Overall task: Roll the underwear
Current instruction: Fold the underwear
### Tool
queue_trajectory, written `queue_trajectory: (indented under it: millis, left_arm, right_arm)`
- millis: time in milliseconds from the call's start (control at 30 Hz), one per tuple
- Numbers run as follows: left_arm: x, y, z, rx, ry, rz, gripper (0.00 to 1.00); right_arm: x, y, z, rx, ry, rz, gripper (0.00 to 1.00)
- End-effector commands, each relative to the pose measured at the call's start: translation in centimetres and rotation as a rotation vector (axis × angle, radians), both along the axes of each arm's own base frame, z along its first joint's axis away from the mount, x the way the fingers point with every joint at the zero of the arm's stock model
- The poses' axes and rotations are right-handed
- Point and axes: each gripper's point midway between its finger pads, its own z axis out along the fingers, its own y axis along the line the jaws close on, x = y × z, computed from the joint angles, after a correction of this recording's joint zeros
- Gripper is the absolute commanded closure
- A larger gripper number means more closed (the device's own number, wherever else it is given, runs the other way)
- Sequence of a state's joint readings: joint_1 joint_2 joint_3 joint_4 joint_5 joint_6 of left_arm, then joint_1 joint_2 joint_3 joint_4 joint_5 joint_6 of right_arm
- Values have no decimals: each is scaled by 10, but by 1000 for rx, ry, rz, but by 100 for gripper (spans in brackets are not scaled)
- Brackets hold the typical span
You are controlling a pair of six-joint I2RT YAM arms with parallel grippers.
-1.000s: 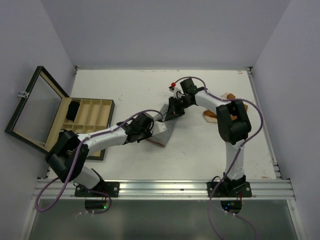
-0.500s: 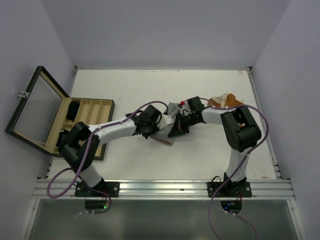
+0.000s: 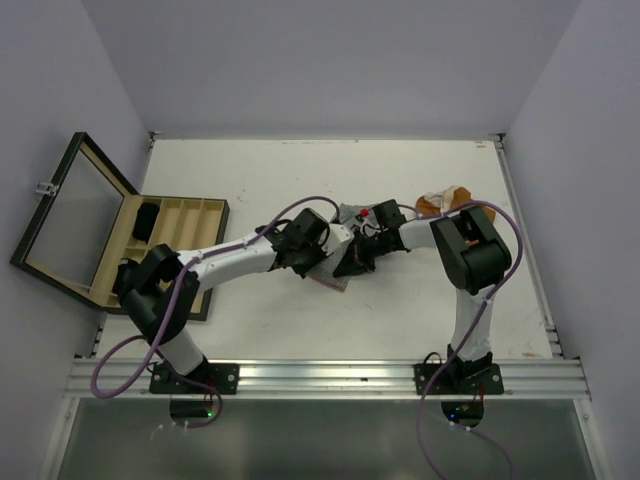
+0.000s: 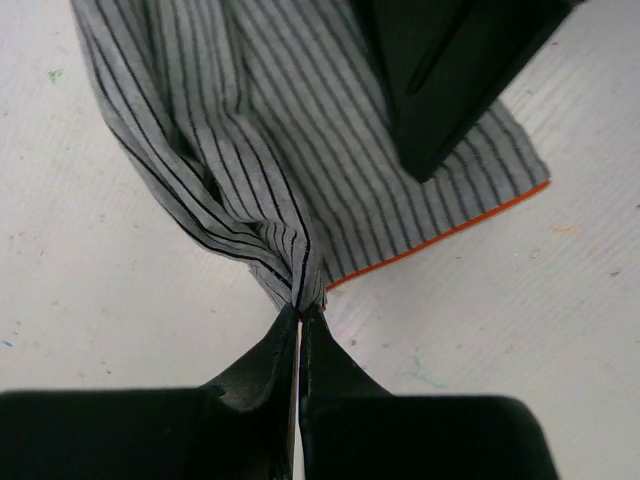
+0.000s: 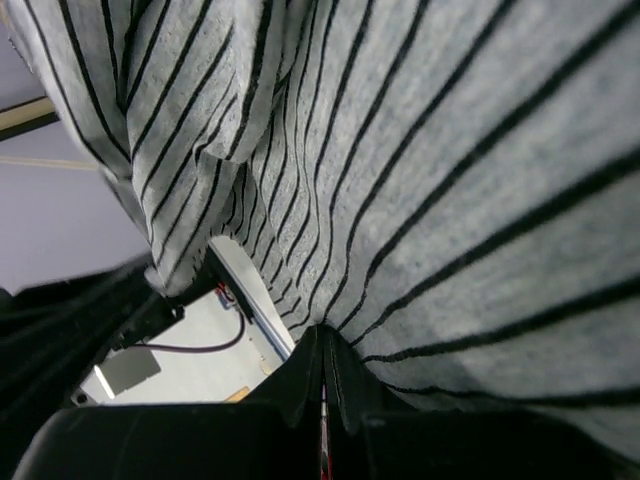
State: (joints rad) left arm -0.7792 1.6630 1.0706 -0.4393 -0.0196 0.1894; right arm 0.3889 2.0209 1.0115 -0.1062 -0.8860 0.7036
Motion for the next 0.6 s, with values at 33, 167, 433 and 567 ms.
queue_trajectory:
  millis: [33, 167, 433, 567]
  left_arm:
    - [-1, -42, 22, -93, -69, 0, 100]
    - [-20, -73, 26, -145, -61, -54, 100]
    - [-17, -98, -2, -179, 15, -26, 100]
    - [-14, -86, -27, -151, 60, -5, 100]
  right_arm:
    - [8, 2, -14, -36, -7, -35, 100]
    - [8, 2, -15, -34, -6, -34, 100]
    - [9, 2, 6, -7, -32, -18, 100]
    - [4, -8, 26, -48, -62, 29, 100]
